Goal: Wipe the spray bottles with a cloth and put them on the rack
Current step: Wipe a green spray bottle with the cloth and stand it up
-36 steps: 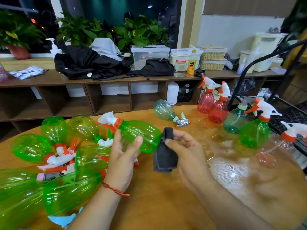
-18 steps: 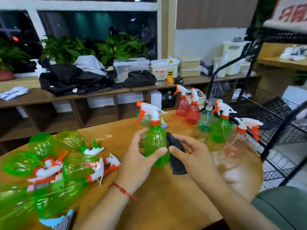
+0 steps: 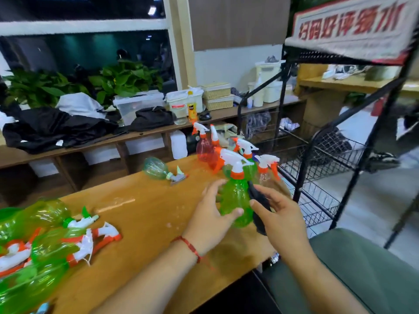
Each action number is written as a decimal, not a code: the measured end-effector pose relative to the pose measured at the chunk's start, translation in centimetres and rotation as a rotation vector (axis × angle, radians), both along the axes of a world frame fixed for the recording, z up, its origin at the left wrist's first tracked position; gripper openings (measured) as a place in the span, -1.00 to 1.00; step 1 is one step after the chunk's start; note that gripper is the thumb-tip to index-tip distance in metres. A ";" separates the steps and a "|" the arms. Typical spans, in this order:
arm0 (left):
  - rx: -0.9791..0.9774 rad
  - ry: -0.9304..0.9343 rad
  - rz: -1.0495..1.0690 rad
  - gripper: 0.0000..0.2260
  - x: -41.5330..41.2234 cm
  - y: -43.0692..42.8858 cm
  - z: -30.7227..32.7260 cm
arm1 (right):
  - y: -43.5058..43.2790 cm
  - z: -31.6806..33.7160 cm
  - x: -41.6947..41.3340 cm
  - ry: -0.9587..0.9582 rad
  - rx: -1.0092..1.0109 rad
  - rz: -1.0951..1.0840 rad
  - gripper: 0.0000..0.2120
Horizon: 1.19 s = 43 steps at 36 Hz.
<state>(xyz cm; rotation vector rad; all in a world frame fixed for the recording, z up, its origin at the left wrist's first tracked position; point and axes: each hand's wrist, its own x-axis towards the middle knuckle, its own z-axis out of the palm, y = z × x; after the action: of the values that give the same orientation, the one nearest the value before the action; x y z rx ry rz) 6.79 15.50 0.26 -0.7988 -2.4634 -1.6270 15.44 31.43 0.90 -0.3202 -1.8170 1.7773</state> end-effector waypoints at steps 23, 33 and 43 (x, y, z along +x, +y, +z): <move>0.008 0.020 0.236 -0.37 -24.1 -0.6 -0.1 | -2.6 0.4 -26.8 -0.098 0.318 0.007 -0.63; 0.024 -0.020 0.253 -0.40 -30.5 -0.1 -4.3 | -2.9 -1.7 -32.7 -0.199 0.364 0.032 -0.62; -0.384 -0.010 0.305 -0.42 -27.9 -2.0 -2.5 | -2.4 -1.9 -30.7 -0.113 0.276 -0.004 -0.66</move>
<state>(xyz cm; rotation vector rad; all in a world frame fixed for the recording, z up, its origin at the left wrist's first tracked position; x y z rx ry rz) -21.11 13.53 -2.26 -0.4127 -2.7770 -1.0784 -15.25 28.99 -1.02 -0.3194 -2.1090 1.5064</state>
